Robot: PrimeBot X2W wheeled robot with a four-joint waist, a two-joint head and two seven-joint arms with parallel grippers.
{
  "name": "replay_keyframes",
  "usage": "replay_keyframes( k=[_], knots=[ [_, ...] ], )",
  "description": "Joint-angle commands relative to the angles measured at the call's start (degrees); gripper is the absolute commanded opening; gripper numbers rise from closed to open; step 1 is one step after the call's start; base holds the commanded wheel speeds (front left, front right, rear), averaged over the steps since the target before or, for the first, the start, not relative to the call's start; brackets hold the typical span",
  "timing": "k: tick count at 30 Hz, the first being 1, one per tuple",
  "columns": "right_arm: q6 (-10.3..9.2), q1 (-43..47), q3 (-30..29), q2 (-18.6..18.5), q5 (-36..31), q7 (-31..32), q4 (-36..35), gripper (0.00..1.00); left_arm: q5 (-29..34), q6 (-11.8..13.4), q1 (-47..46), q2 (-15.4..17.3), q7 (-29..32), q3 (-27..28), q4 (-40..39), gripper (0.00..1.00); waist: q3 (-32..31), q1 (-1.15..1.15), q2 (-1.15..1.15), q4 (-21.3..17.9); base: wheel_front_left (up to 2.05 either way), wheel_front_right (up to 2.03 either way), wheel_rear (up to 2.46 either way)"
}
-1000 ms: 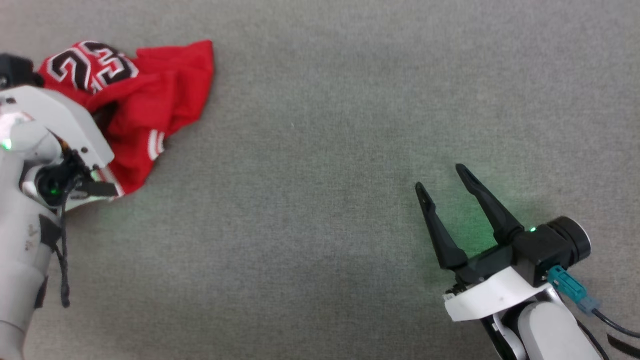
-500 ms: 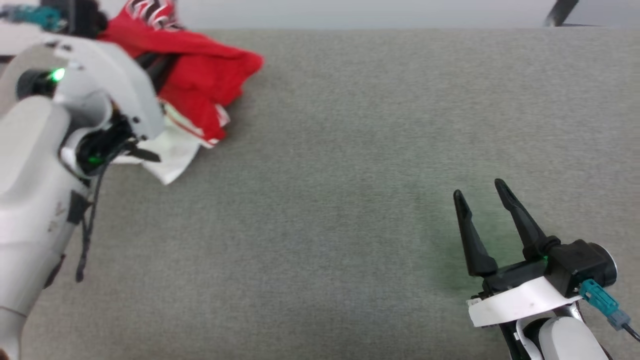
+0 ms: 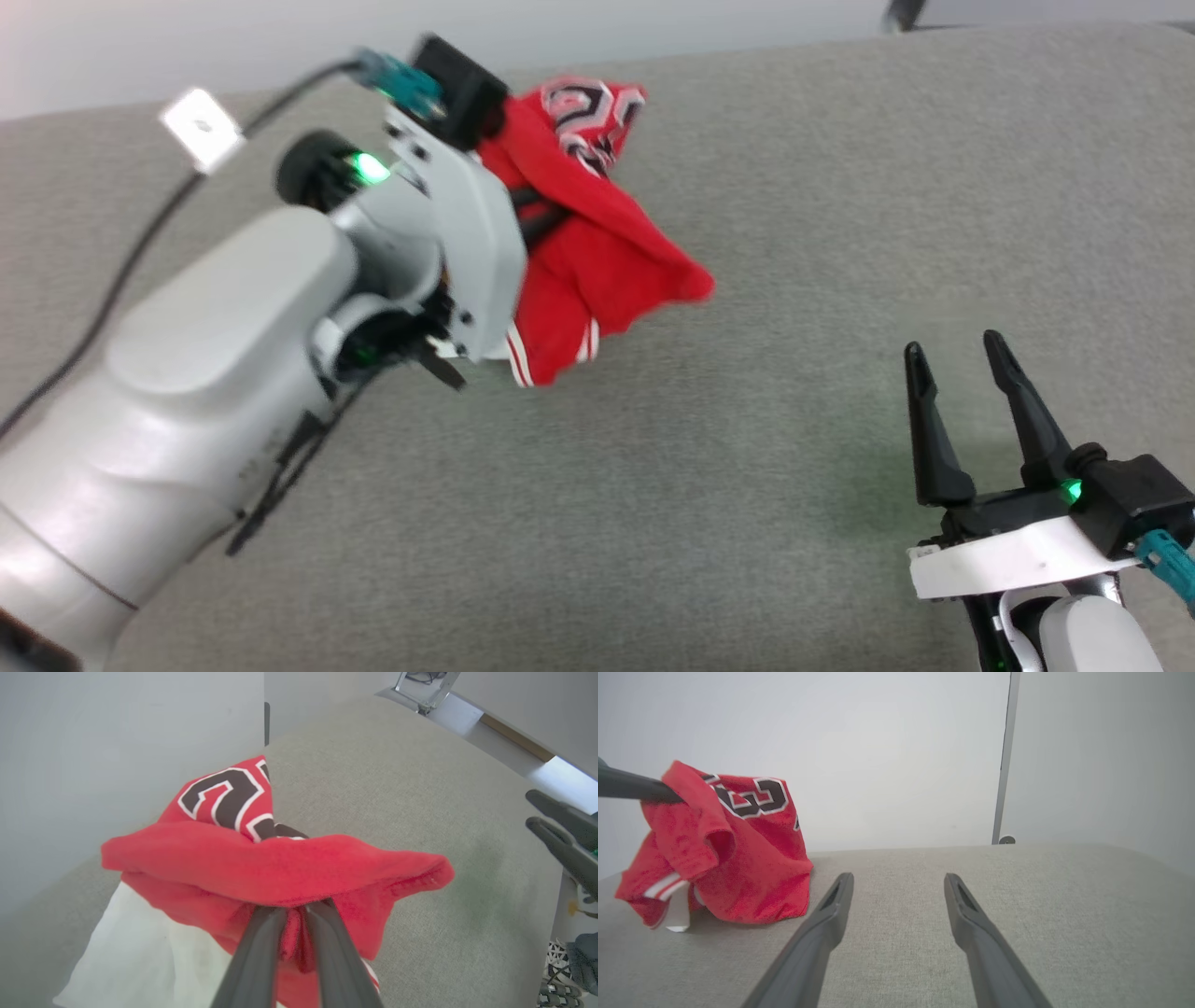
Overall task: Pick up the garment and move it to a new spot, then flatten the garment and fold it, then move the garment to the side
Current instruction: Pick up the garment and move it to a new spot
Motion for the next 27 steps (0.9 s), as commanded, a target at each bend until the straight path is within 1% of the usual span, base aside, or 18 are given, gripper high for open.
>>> replay_keyframes(
  k=[1,5,10,14,19,23,27],
  knots=[
    [-0.08,0.3,-0.8,0.3,0.6,-0.3,-0.2,1.00,-0.6,-0.2,-0.2,-0.7,0.3,-1.9,-0.1,0.00,2.1,0.00,0.00,-3.1,0.00,0.00,0.00],
    [-0.08,-0.5,-1.8,0.5,1.1,-0.4,-0.8,1.00,-2.3,-0.2,-0.3,-2.8,1.2,-6.1,-0.2,0.00,3.7,0.00,0.00,-5.3,0.00,0.00,0.00],
    [-0.08,-1.5,-1.5,0.7,1.9,-0.4,-1.7,1.00,-4.6,-0.2,-1.1,-4.7,1.9,-9.5,0.4,0.00,5.4,0.00,0.00,-7.6,0.00,0.00,0.00],
    [-0.08,-1.9,-0.9,0.7,3.6,-0.4,-2.0,1.00,-5.3,-0.2,-1.2,-5.2,2.3,-10.9,2.2,0.00,6.7,0.00,0.00,-8.8,0.00,0.00,0.00],
    [-0.08,-2.8,-0.4,0.7,5.0,-0.4,-2.4,1.00,-5.8,-0.2,-1.2,-6.4,2.7,-11.9,7.7,0.00,8.4,0.00,0.00,-9.5,0.00,0.00,0.00],
    [-0.08,-3.5,0.1,0.6,5.3,-0.4,-2.5,1.00,-4.2,0.0,-1.2,-6.9,4.5,-12.5,12.3,0.00,9.5,0.00,0.00,-9.9,0.00,0.00,0.00],
    [-0.08,-4.0,0.5,0.6,5.4,-0.4,-2.6,1.00,-3.5,0.1,-0.8,-7.5,6.3,-12.9,14.6,0.00,10.1,0.00,0.00,-10.1,0.00,0.00,0.00]
  ],
)
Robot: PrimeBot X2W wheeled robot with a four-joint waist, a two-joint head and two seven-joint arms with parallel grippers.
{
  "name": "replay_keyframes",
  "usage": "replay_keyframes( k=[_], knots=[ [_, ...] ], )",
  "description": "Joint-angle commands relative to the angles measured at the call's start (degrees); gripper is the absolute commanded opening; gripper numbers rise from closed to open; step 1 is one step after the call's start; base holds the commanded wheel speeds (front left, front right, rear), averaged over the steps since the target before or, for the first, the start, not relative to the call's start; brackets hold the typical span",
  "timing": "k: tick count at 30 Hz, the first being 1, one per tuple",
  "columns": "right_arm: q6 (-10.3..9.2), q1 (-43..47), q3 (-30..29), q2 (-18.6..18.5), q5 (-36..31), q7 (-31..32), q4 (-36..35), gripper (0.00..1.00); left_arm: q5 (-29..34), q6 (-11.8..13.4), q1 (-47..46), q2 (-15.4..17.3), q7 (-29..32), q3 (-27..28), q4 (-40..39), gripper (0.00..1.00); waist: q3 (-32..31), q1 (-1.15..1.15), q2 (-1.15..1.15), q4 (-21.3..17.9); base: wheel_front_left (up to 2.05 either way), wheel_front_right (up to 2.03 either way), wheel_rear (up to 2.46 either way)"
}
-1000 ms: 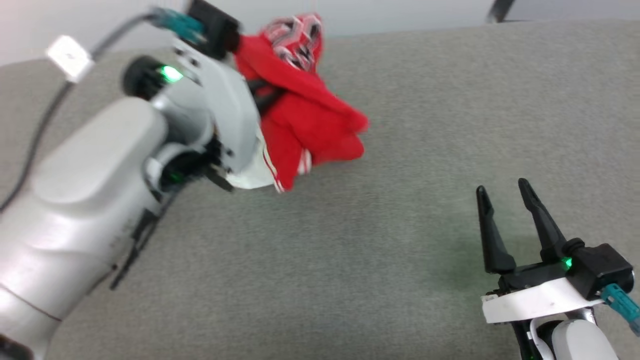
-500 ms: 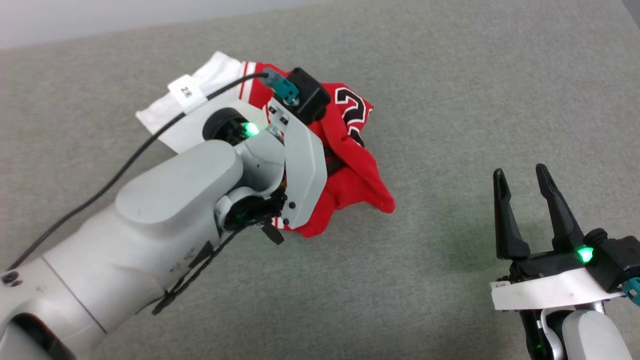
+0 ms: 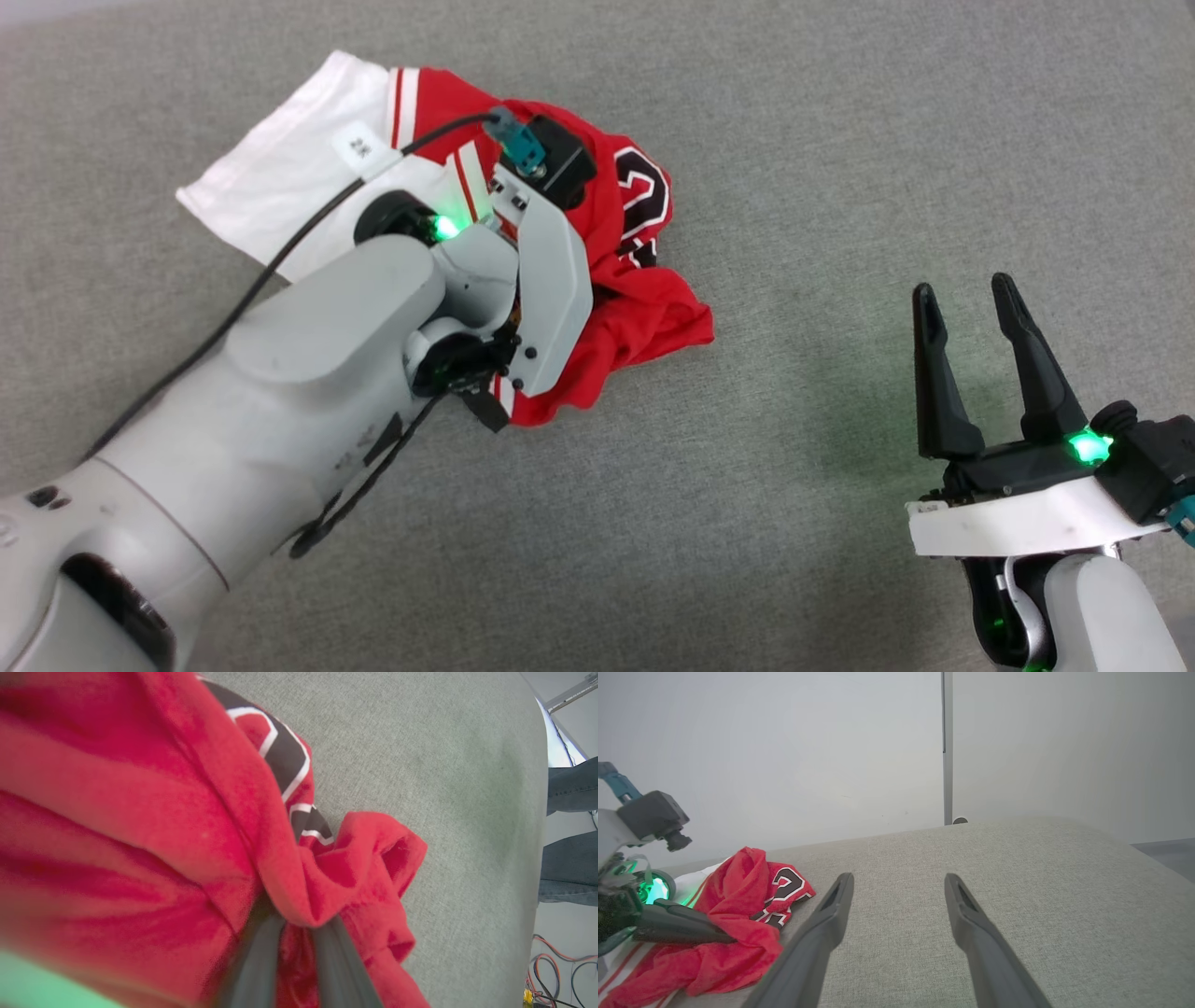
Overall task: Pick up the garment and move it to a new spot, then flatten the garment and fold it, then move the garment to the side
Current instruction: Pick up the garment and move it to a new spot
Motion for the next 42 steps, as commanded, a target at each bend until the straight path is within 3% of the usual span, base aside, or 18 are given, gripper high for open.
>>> replay_keyframes(
  k=[1,6,7,8,10,11,20,27,42],
  knots=[
    [-0.08,-0.7,0.2,0.1,0.0,-0.2,-0.2,1.00,1.0,0.7,1.5,0.9,1.4,-1.1,2.4,0.00,0.7,0.00,0.00,-0.4,0.00,0.00,0.00],
    [-0.08,-1.3,0.5,0.1,0.3,-0.2,-0.3,1.00,2.1,0.8,1.8,0.3,3.3,-1.5,3.9,0.00,1.4,0.00,0.00,-0.5,0.00,0.00,0.00],
    [-0.08,-1.4,0.5,0.1,0.3,-0.2,-0.3,1.00,1.9,0.8,1.9,0.2,3.1,-1.5,3.9,0.13,1.4,0.00,0.00,-0.5,0.00,0.00,0.00],
    [-0.08,-1.4,0.5,0.1,0.2,-0.2,-0.2,1.00,1.7,0.8,1.8,0.0,2.8,-1.5,3.8,0.47,1.3,0.00,0.00,-0.3,0.00,0.00,0.00],
    [-0.08,-1.5,0.5,0.1,-0.1,-0.2,0.0,1.00,0.7,0.8,1.4,0.1,1.6,-1.4,3.4,0.97,1.0,0.00,0.00,-0.1,0.00,0.00,0.00],
    [-0.08,-1.4,0.4,0.1,-0.4,-0.2,0.2,1.00,0.2,0.8,1.2,0.0,1.1,-1.4,3.2,1.00,0.7,0.00,0.00,0.2,0.00,0.00,0.00],
    [-0.08,-0.7,1.2,0.1,-2.4,-0.2,1.4,1.00,-5.0,0.5,-0.5,0.6,-6.5,-0.5,-1.3,1.00,-2.8,0.00,0.00,3.4,0.00,0.00,0.00],
    [-0.08,0.7,1.7,0.1,-3.9,-0.2,2.8,1.00,-7.7,0.4,1.6,2.9,-13.3,0.2,-5.3,1.00,-5.5,0.00,0.00,6.2,0.00,0.00,0.00],
    [-0.08,5.6,-0.7,-0.9,-6.3,-0.2,4.9,1.00,-12.9,0.6,20.5,7.5,-37.1,6.2,-4.6,1.00,-10.2,0.00,0.00,11.5,0.00,0.00,0.00]
  ],
)
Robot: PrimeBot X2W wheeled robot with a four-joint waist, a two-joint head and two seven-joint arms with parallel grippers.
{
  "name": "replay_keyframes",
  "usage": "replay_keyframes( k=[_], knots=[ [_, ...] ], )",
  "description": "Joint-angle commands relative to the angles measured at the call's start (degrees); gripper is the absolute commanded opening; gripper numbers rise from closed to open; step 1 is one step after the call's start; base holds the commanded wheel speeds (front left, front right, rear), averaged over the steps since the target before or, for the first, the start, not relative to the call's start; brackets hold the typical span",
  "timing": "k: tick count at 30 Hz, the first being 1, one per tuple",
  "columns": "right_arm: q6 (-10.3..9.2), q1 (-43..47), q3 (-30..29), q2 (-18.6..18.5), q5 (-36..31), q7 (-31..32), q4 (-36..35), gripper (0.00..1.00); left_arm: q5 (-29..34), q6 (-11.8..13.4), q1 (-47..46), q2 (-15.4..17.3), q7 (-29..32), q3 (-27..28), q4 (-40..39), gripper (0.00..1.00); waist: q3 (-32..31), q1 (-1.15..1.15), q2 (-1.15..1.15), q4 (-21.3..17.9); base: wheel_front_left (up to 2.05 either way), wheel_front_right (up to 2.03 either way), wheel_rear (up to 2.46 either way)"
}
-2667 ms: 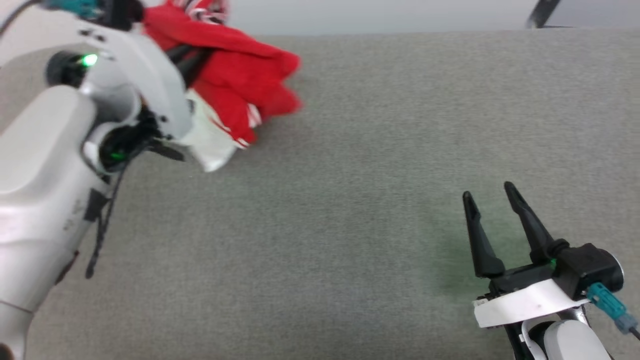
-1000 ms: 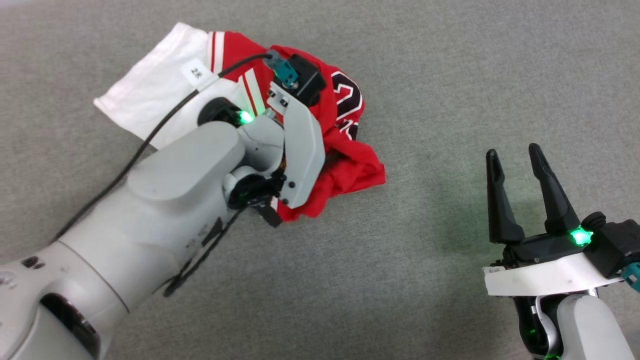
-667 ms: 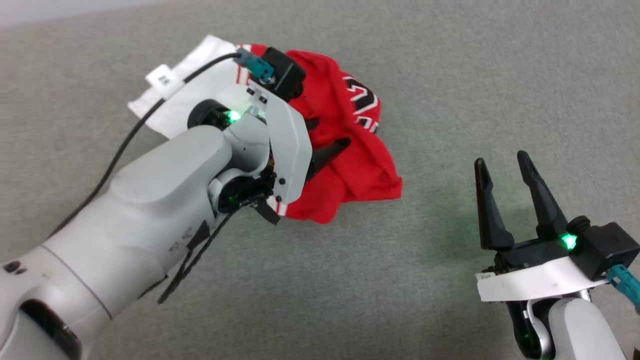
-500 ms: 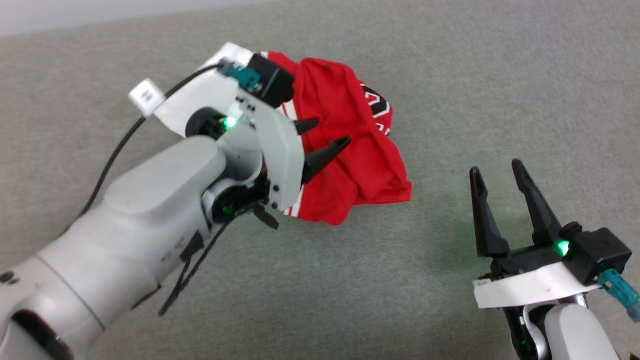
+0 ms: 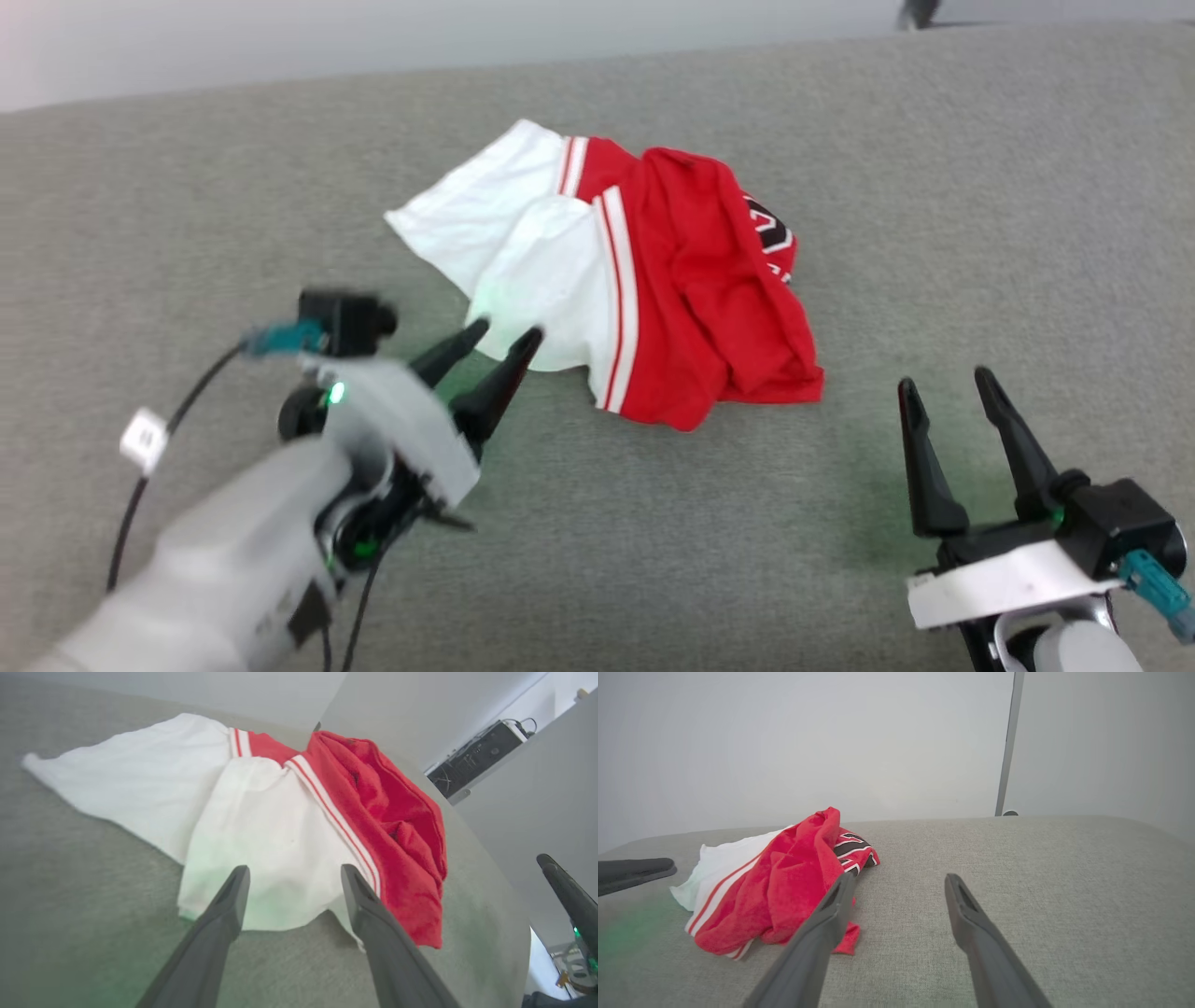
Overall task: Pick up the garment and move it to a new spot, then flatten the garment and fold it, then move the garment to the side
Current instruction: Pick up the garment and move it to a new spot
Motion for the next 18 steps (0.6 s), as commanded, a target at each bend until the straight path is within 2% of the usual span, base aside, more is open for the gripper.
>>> replay_keyframes(
  k=[1,5,8,13,18],
  knots=[
    [-0.08,1.2,-0.3,-0.4,-0.4,-0.2,0.3,1.00,-0.7,0.2,3.0,0.0,-1.4,1.3,0.2,1.00,-1.5,0.00,0.00,1.8,0.00,0.00,0.00],
    [-0.08,3.1,-1.4,-0.9,-0.5,0.1,0.2,1.00,-0.2,0.7,9.2,0.0,-2.6,5.6,0.2,1.00,-2.5,0.00,0.00,3.1,0.00,0.00,0.00],
    [-0.08,4.6,-2.4,-1.5,-0.5,0.6,-0.1,1.00,3.1,1.3,14.2,-0.3,-2.6,13.2,-1.0,1.00,-3.4,0.00,0.00,4.1,0.00,0.00,0.00],
    [-0.08,7.2,-4.1,-1.8,-0.4,1.3,-1.3,1.00,13.9,3.1,25.1,-2.2,-2.6,28.0,-6.0,1.00,-5.0,0.00,0.00,5.1,0.00,0.00,0.00],
    [-0.08,9.6,-4.5,-2.2,-0.3,2.4,-2.0,1.00,26.6,5.9,36.6,-5.1,-2.6,39.4,-13.1,1.00,-7.2,0.00,0.00,5.3,0.00,0.00,0.00]
  ],
)
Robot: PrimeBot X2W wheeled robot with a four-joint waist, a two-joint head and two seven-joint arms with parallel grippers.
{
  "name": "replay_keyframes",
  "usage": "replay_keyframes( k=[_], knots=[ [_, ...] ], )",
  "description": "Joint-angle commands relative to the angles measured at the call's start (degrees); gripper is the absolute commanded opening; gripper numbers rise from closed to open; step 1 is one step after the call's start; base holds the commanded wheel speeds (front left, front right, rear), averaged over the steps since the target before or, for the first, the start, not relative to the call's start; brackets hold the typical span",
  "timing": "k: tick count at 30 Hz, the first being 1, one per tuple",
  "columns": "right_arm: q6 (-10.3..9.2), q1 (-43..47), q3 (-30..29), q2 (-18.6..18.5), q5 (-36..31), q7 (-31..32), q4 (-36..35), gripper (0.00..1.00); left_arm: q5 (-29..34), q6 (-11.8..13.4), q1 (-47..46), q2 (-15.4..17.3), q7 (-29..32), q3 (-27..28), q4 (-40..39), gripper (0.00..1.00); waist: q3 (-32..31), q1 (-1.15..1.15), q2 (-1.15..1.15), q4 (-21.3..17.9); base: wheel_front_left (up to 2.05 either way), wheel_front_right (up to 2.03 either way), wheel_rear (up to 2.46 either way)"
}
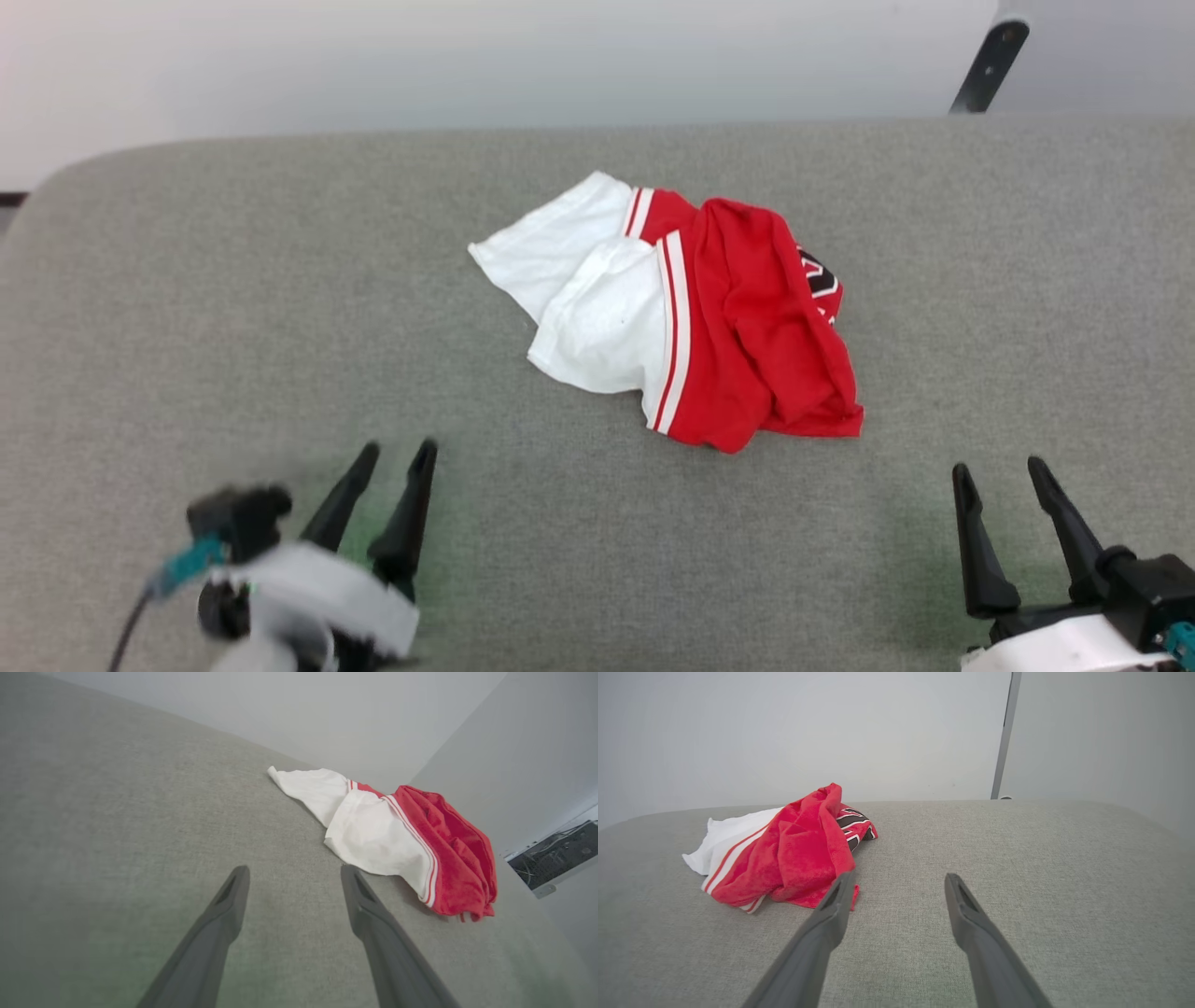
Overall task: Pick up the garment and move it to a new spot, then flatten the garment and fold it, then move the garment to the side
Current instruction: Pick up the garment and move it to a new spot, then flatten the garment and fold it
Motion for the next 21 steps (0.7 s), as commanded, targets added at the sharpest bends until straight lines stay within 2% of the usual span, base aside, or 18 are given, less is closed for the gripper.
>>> replay_keyframes(
  k=[1,6,14,21],
  knots=[
    [-0.08,1.1,-0.1,-0.5,0.0,0.6,-0.5,1.00,4.1,1.0,4.3,-1.4,-0.1,3.4,-2.7,1.00,-1.7,0.00,0.00,0.3,0.00,0.00,0.00],
    [-0.08,3.1,-0.5,-1.1,0.2,1.6,-1.2,1.00,14.8,2.1,13.3,-5.1,-0.1,11.9,-8.2,1.00,-3.8,0.00,0.00,0.2,0.00,0.00,0.00],
    [-0.08,4.9,-1.2,-1.7,1.1,3.1,-2.9,1.00,32.3,1.2,20.6,-11.0,-0.1,22.1,-14.6,1.00,-5.9,0.00,0.00,0.3,0.00,0.00,0.00],
    [-0.08,4.7,-1.2,-1.8,1.7,3.6,-4.5,1.00,40.1,-0.6,22.3,-14.3,-0.1,26.5,-18.2,1.00,-6.3,0.00,0.00,-0.1,0.00,0.00,0.00]
  ],
)
